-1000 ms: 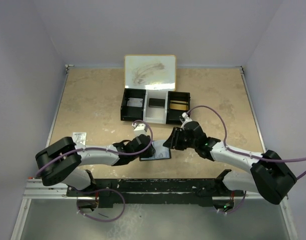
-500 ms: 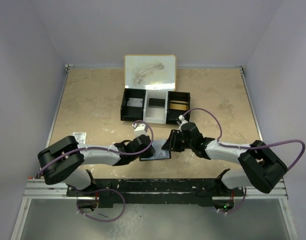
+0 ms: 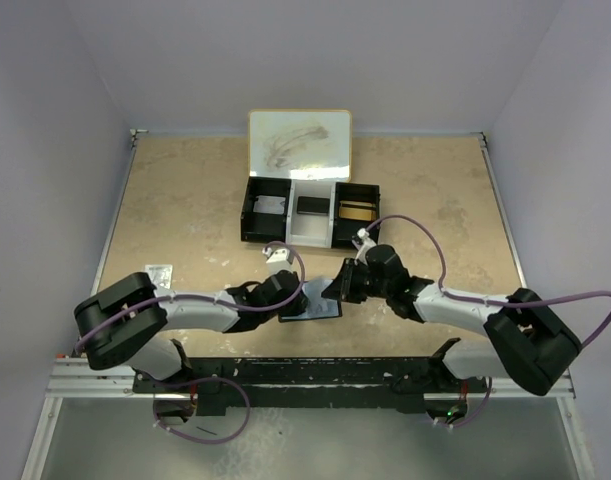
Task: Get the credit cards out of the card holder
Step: Adjust the card holder at the center of the board.
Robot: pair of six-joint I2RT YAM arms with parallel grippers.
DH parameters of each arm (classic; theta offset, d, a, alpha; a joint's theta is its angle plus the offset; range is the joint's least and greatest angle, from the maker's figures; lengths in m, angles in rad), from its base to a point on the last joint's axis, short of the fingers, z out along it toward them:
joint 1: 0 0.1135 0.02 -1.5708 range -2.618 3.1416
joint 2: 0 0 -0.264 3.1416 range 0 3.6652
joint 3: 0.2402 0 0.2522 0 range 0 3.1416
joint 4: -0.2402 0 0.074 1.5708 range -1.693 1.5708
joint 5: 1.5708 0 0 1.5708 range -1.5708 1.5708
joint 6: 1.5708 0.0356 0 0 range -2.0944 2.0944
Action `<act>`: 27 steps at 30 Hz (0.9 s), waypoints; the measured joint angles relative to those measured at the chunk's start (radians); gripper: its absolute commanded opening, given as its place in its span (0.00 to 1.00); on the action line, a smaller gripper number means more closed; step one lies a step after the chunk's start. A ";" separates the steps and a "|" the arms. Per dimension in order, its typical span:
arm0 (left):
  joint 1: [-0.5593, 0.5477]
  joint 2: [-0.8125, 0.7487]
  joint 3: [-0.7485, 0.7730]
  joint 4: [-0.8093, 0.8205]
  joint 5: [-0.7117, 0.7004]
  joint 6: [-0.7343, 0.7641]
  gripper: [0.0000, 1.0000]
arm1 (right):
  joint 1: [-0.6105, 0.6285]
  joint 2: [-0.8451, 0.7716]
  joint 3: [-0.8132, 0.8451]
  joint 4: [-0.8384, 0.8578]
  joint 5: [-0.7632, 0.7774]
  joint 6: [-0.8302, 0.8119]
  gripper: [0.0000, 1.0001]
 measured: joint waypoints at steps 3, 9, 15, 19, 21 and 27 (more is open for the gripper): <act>0.000 -0.026 -0.007 -0.027 -0.006 0.001 0.15 | 0.000 -0.011 0.000 0.005 -0.010 -0.001 0.12; 0.000 -0.108 -0.021 -0.095 -0.044 -0.001 0.21 | 0.000 0.018 0.005 0.008 -0.048 -0.001 0.17; 0.000 -0.230 -0.046 -0.177 -0.114 -0.021 0.23 | 0.006 0.035 0.037 0.010 -0.079 -0.008 0.25; 0.000 -0.304 -0.061 -0.232 -0.166 -0.040 0.24 | 0.024 0.050 0.085 0.011 -0.093 -0.018 0.30; 0.000 -0.334 -0.072 -0.256 -0.191 -0.053 0.24 | 0.042 0.076 0.116 0.010 -0.099 -0.023 0.31; 0.000 -0.465 -0.107 -0.362 -0.276 -0.106 0.26 | 0.137 0.242 0.254 -0.001 -0.100 -0.035 0.33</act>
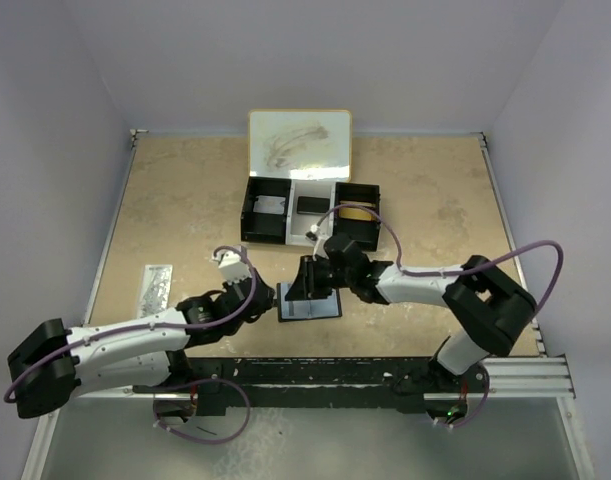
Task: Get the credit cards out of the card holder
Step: Adjust the card holder at the center of the board, then remove the credit card from the card holder.
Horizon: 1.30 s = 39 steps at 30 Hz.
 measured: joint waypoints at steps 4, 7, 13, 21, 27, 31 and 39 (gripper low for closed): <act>0.000 -0.103 -0.009 -0.070 -0.055 -0.028 0.30 | 0.052 0.039 0.046 -0.016 0.027 0.001 0.35; 0.000 -0.158 -0.010 -0.099 -0.076 -0.034 0.33 | 0.064 -0.015 0.040 -0.049 0.063 0.010 0.39; 0.000 -0.151 -0.010 -0.049 -0.030 0.013 0.35 | 0.044 -0.229 -0.019 -0.108 0.230 0.041 0.46; 0.000 0.065 0.023 0.105 0.149 0.119 0.35 | -0.066 -0.230 -0.234 0.009 0.188 0.102 0.44; 0.000 0.212 0.058 0.128 0.194 0.138 0.31 | -0.068 -0.151 -0.269 0.146 0.099 0.122 0.41; 0.000 0.257 0.053 0.131 0.193 0.135 0.28 | -0.068 -0.111 -0.265 0.204 0.072 0.125 0.40; 0.000 0.283 0.035 0.182 0.191 0.134 0.16 | -0.068 0.040 -0.227 0.273 0.014 0.129 0.35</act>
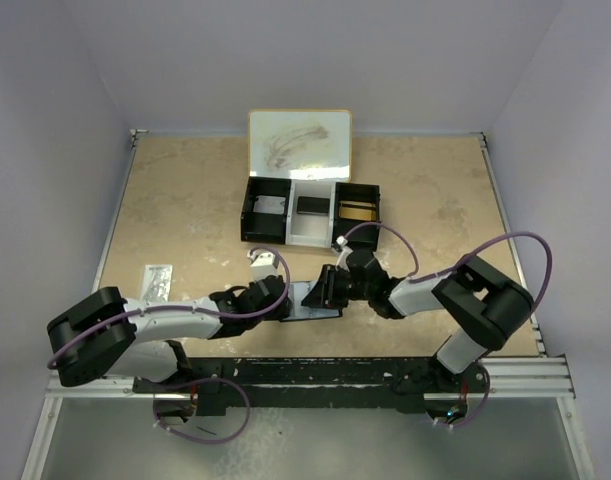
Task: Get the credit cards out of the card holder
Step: Remove the credit card from the card holder.
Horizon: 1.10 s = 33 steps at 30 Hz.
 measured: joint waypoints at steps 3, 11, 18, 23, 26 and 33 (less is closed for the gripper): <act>0.000 0.006 -0.003 0.010 -0.003 0.000 0.13 | 0.000 0.039 0.003 0.045 -0.024 0.013 0.30; 0.000 0.005 -0.019 0.033 -0.011 -0.002 0.06 | -0.010 0.062 -0.066 0.164 -0.034 0.068 0.00; 0.000 0.009 -0.019 0.037 -0.017 -0.006 0.00 | -0.018 -0.062 -0.093 0.108 -0.015 0.082 0.00; 0.000 0.014 -0.026 0.037 -0.022 -0.020 0.00 | -0.050 -0.172 -0.094 0.014 -0.005 0.060 0.00; 0.000 0.015 -0.030 0.035 -0.024 -0.024 0.00 | -0.058 -0.195 -0.094 -0.037 0.007 0.045 0.18; 0.000 -0.012 -0.032 -0.002 -0.023 -0.022 0.00 | -0.060 -0.211 -0.034 -0.253 0.087 -0.049 0.31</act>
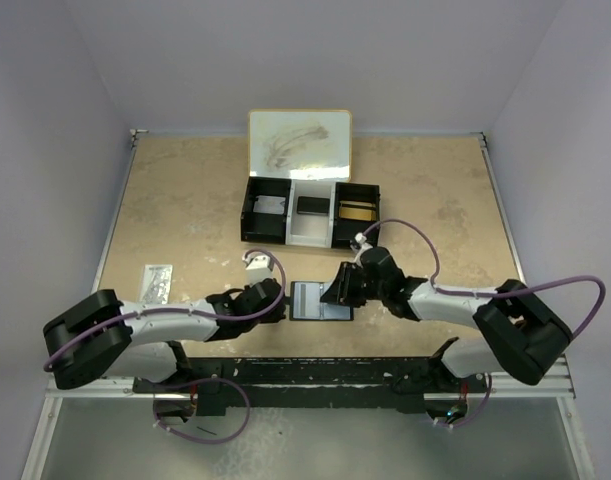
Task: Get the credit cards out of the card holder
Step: Remove the credit card from the card holder.
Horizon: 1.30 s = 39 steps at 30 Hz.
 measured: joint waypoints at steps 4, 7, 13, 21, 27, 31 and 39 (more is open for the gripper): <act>0.000 -0.051 0.000 -0.048 -0.001 0.004 0.02 | 0.000 -0.028 0.070 -0.107 0.057 -0.066 0.26; 0.000 -0.097 0.000 -0.071 -0.008 0.005 0.03 | 0.000 -0.019 0.118 -0.121 0.064 -0.109 0.21; 0.000 -0.148 0.018 -0.099 -0.021 0.008 0.09 | 0.015 0.115 0.209 -0.137 0.090 -0.156 0.13; 0.000 -0.114 0.029 -0.014 0.036 0.045 0.21 | 0.021 0.185 0.201 -0.128 0.119 -0.135 0.07; 0.000 -0.016 0.045 0.065 0.072 0.048 0.27 | 0.021 0.180 0.153 -0.045 0.116 -0.106 0.04; 0.000 0.063 0.060 0.103 0.085 0.039 0.30 | 0.020 0.180 0.134 -0.011 0.116 -0.089 0.04; 0.000 0.100 0.043 0.180 0.091 -0.008 0.31 | 0.017 0.180 0.089 0.073 0.111 -0.059 0.03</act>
